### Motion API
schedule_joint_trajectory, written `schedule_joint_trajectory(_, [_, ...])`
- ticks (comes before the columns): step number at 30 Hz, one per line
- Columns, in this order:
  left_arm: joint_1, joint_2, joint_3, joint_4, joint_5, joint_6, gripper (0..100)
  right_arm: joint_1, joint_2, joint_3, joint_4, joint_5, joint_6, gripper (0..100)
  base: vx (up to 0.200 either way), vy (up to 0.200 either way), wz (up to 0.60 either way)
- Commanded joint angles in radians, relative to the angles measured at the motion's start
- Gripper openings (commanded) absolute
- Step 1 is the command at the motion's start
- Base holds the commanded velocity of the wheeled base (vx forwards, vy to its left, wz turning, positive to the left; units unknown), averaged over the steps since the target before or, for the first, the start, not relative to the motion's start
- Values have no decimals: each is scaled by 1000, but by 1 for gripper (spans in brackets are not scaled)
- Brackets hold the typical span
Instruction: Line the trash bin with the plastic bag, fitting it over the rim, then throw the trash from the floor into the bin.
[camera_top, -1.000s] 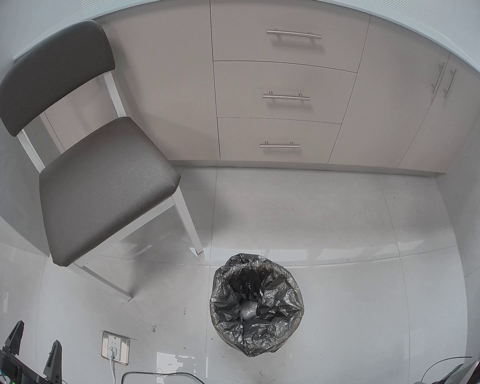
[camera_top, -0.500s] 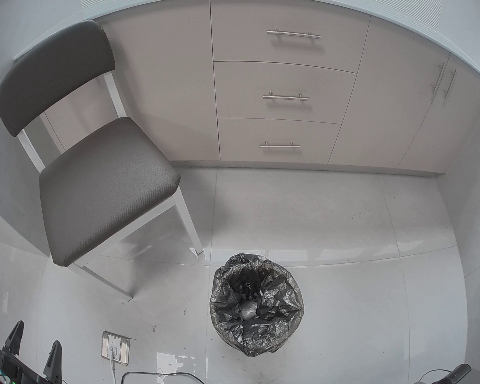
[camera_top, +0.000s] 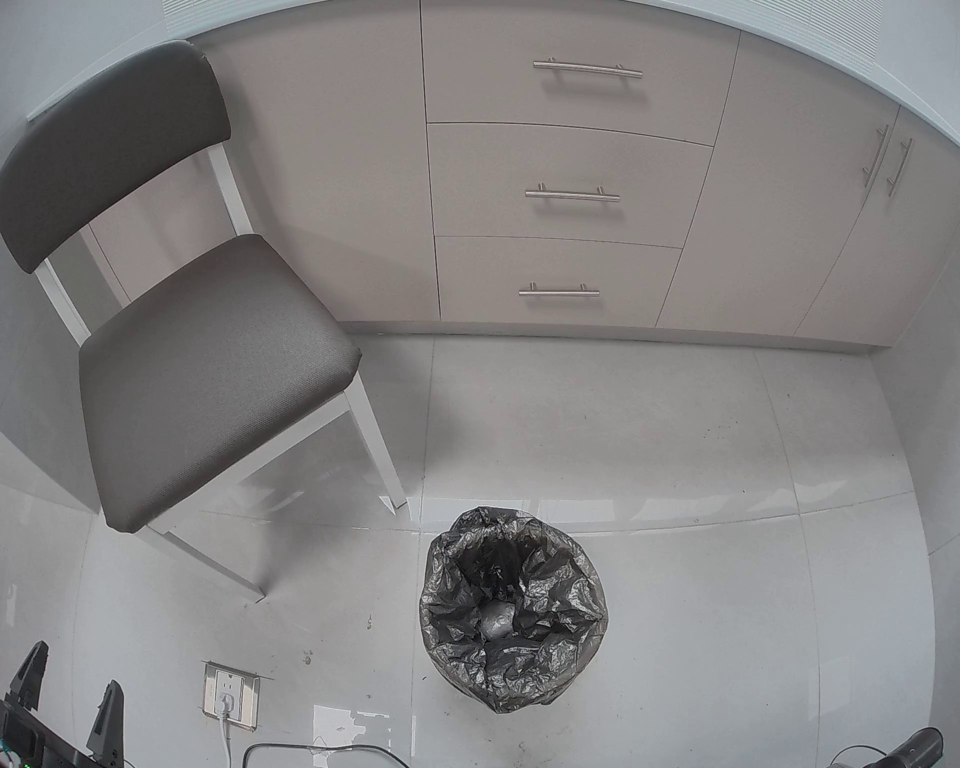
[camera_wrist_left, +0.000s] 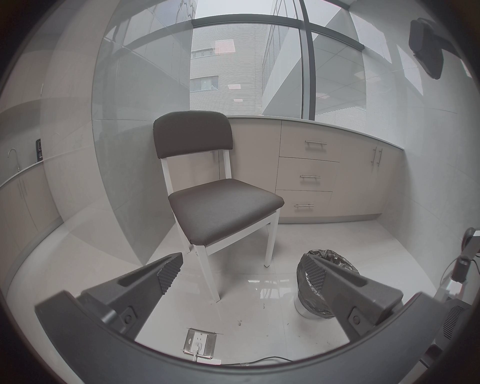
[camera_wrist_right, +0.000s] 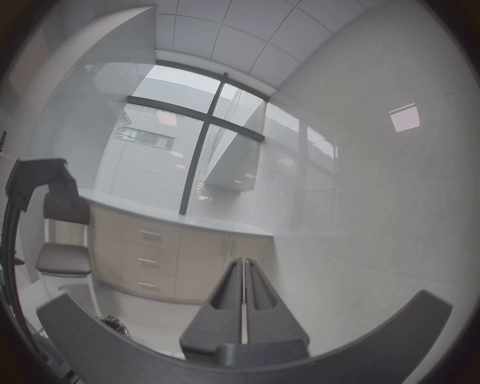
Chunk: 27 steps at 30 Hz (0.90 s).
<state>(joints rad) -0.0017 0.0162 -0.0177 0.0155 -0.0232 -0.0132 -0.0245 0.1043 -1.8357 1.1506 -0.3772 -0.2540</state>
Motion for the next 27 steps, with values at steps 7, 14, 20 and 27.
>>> schedule_joint_trajectory(7, [0, -16, 13, 0, 0, 1, 100, 26, -104, 694, -97, 256, 229, 0, 0, 0, 0])
schedule_joint_trajectory(14, [0, -16, 15, 0, 0, -1, 100, 26, -104, 1590, -1014, 278, 383, 0, 0, 0, 0])
schedule_joint_trajectory(20, [0, -16, 13, 0, 0, -1, 100, 26, -104, 1820, -1168, 288, 314, 0, 0, 0, 0])
schedule_joint_trajectory(27, [0, -16, 15, 0, 0, 1, 100, 24, -104, 1816, -1157, 402, 285, 0, 0, 0, 0])
